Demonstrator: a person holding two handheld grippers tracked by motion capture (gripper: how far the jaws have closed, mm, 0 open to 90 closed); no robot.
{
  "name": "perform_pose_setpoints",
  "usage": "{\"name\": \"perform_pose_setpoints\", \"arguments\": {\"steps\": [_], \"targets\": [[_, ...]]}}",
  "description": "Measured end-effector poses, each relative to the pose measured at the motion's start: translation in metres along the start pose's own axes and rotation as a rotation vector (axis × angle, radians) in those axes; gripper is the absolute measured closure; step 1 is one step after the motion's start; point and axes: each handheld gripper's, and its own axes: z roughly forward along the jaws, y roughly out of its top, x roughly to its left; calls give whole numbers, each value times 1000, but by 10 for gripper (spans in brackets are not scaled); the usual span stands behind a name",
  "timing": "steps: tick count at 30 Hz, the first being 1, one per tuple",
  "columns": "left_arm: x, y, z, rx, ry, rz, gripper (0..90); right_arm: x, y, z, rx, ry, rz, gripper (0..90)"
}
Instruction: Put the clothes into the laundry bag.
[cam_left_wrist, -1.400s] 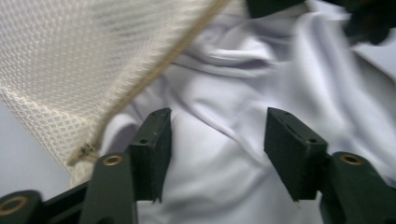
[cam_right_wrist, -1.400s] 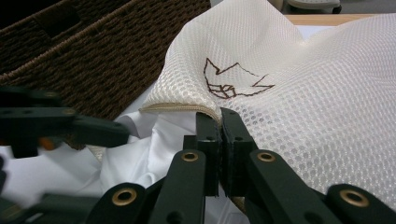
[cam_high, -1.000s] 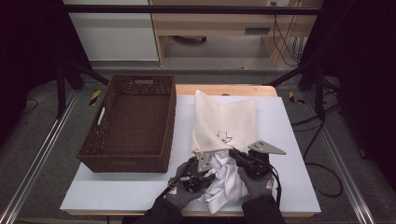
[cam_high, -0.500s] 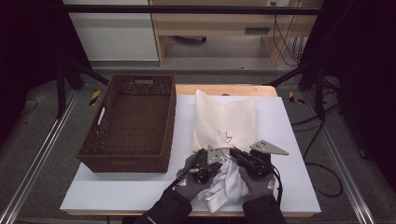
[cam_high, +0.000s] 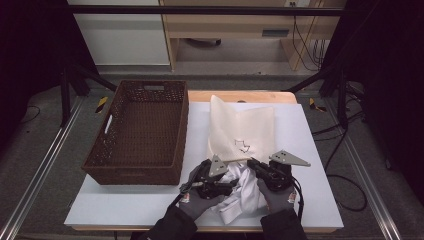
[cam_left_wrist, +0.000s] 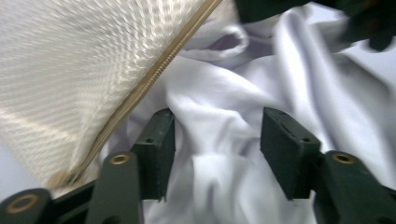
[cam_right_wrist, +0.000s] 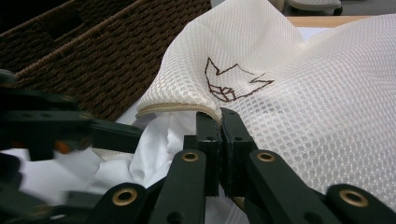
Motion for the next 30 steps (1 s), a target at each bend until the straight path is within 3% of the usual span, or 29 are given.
{"name": "perform_pose_setpoints", "arguments": {"steps": [4, 9, 11, 13, 16, 18, 22, 26, 27, 29, 30], "targets": [[1, -12, -15, 23, 24, 20, 363, 1, 0, -1, 3, -7, -5, 880], [9, -33, -6, 78, 3, -28, 357, 1, 0, 0, 6, -7, -7, 879], [9, -38, 4, 105, -16, -43, 401, 1, 0, 1, 7, -6, -5, 879], [8, -40, 13, 132, -29, -39, 523, 1, 0, 1, 8, -5, -6, 879], [7, -37, 19, 139, -46, -52, 753, 1, 0, 2, 8, -3, -4, 879], [4, -31, 16, 127, -39, -35, 842, 1, -1, 3, 11, -4, -6, 879], [-2, -11, 12, 81, -42, -10, 860, 1, -1, 4, 13, 2, -2, 880], [-4, 2, 28, 94, -22, 6, 861, 0, 0, 3, 3, 7, 2, 880], [-3, 4, 34, 104, -9, 9, 861, 0, 1, 2, 0, 11, 4, 880], [0, 5, 47, 124, 60, 14, 860, 0, 1, 1, -5, 15, 1, 880], [3, 4, 54, 136, 77, -5, 858, 1, 2, 0, -8, 19, 4, 880]]}}
